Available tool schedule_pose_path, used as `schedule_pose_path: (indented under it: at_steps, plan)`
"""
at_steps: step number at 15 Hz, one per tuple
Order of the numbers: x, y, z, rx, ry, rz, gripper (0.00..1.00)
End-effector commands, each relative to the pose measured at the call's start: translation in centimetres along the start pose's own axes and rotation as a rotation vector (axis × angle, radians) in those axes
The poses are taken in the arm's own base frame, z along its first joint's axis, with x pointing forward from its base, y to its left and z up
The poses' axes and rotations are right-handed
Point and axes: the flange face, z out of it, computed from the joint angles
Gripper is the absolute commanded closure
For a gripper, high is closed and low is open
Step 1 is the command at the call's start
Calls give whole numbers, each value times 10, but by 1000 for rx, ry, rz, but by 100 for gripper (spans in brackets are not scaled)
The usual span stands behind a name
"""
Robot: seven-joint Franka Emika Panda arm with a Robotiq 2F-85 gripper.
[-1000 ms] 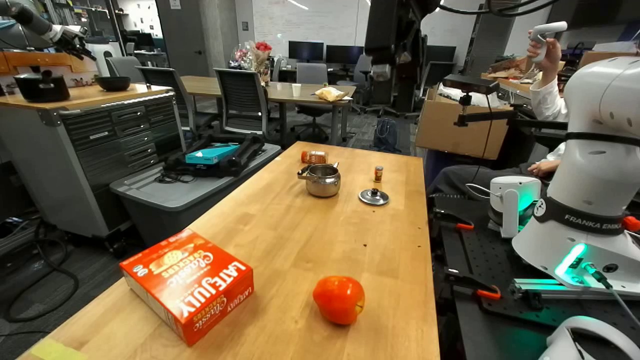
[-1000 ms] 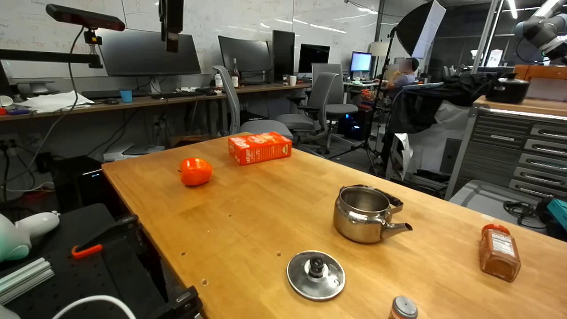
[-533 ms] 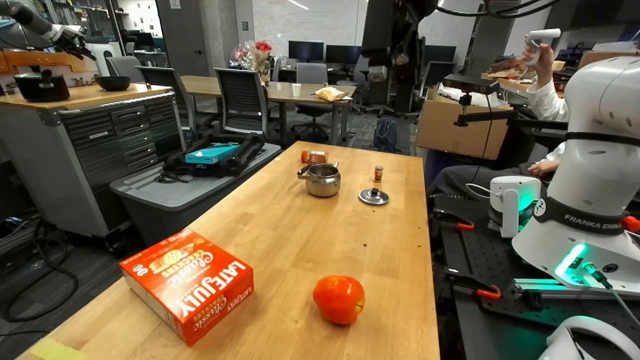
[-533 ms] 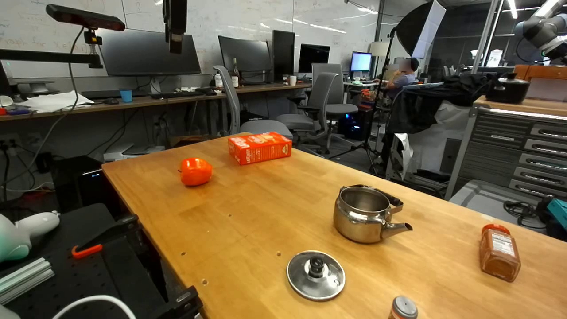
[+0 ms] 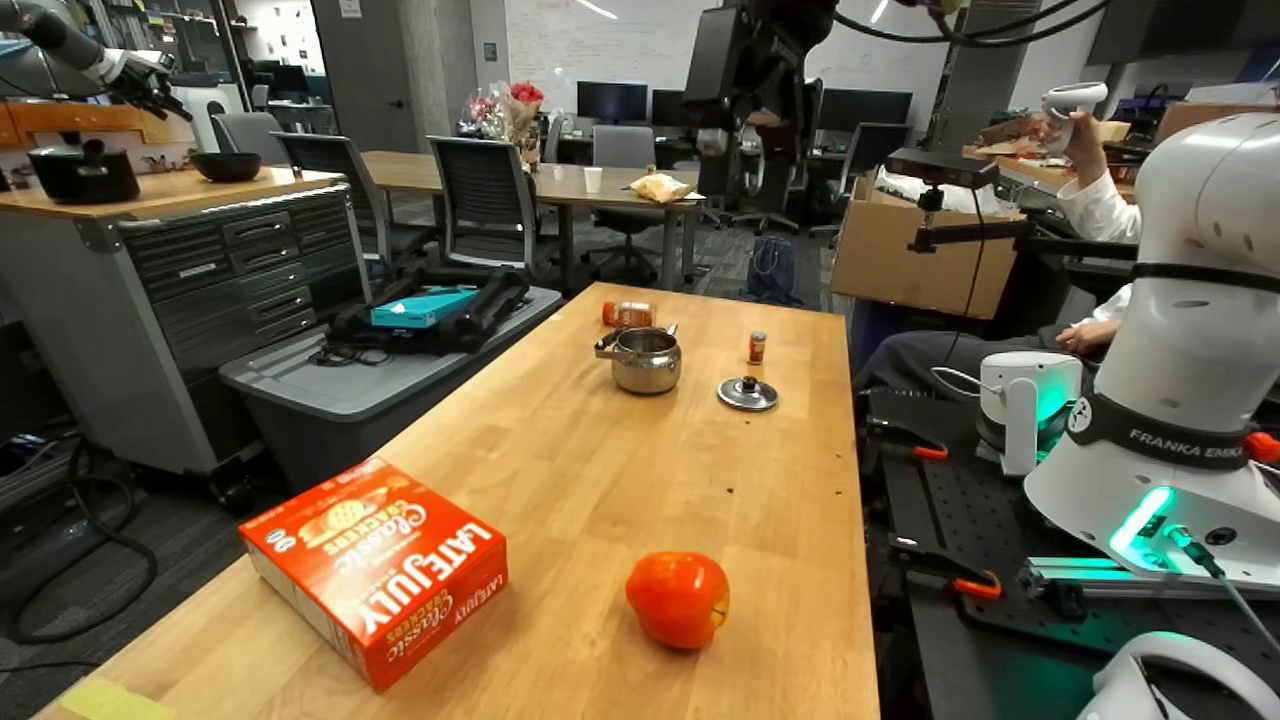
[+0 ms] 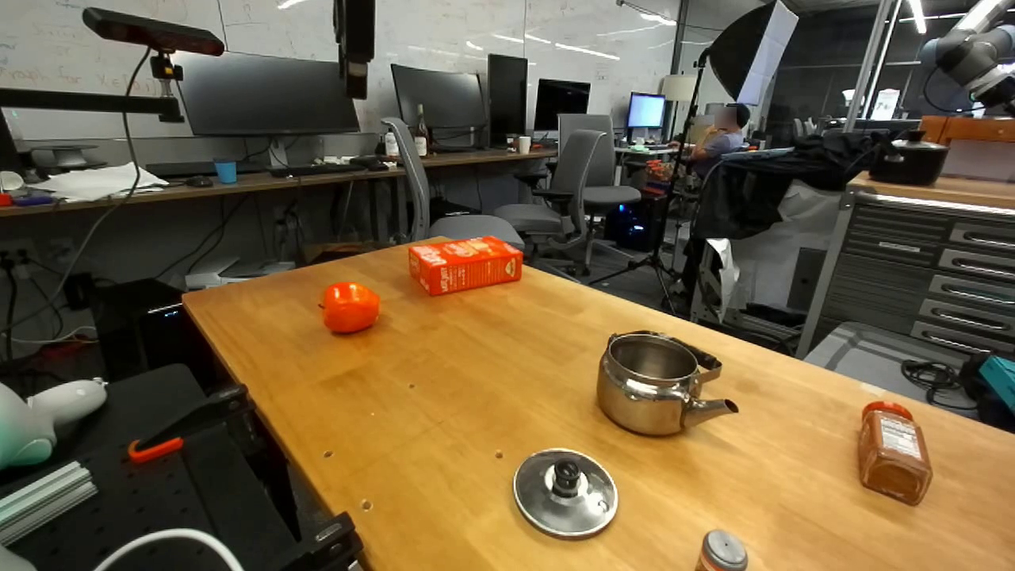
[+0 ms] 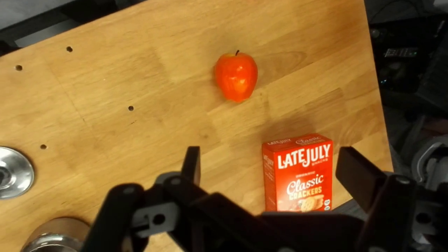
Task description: Put the lid on the kettle
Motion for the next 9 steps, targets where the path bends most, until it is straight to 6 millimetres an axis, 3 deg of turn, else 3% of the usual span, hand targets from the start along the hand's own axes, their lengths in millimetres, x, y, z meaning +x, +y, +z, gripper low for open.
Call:
schedule_pose_path:
  at_steps: [1,9]
  plan:
    - [19,22,-3,-1,37,44,0]
    - [65,74,17,-2,97,145,0]
